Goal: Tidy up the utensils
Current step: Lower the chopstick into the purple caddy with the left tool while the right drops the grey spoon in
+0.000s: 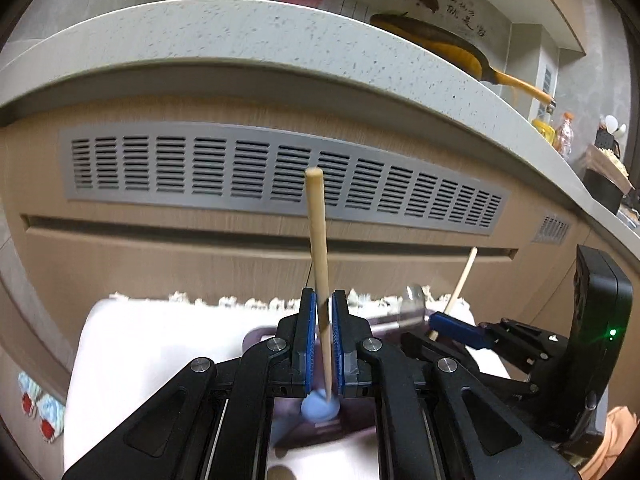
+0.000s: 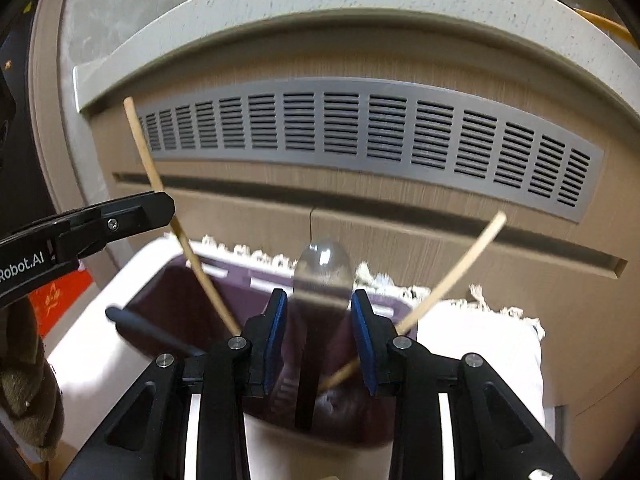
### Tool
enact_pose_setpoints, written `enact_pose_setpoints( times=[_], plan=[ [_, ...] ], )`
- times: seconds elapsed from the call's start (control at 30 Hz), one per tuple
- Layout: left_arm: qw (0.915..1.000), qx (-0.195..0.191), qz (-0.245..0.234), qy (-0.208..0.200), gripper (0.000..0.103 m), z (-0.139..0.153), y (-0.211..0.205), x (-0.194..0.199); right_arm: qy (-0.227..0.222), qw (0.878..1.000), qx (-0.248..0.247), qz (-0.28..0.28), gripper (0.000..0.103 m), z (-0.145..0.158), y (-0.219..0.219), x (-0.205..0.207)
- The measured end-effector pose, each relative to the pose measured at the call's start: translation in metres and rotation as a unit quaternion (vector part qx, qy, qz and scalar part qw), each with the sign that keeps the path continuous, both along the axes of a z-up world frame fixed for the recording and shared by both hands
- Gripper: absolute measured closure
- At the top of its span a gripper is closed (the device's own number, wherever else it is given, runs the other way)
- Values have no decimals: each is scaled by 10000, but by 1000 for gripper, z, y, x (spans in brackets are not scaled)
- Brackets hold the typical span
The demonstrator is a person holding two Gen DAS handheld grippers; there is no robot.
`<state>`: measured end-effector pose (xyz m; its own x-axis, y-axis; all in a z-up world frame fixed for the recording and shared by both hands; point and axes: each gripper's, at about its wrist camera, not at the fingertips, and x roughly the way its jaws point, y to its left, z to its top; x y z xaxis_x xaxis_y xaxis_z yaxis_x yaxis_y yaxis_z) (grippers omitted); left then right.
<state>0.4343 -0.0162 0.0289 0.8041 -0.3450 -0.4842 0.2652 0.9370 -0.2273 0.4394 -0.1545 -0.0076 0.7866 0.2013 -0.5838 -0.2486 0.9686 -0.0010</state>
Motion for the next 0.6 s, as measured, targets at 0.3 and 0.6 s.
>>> enact_pose_setpoints(
  times=[0.3,0.6],
  plan=[
    [9985,338,412,87,66,-2,30,-66,-114,9996,-260,-63,46,2,-19,-72],
    [9886,673,455,1271,57,-57,52,-137,153,9981,-581,-102,32,-22,-28,-148]
  ],
)
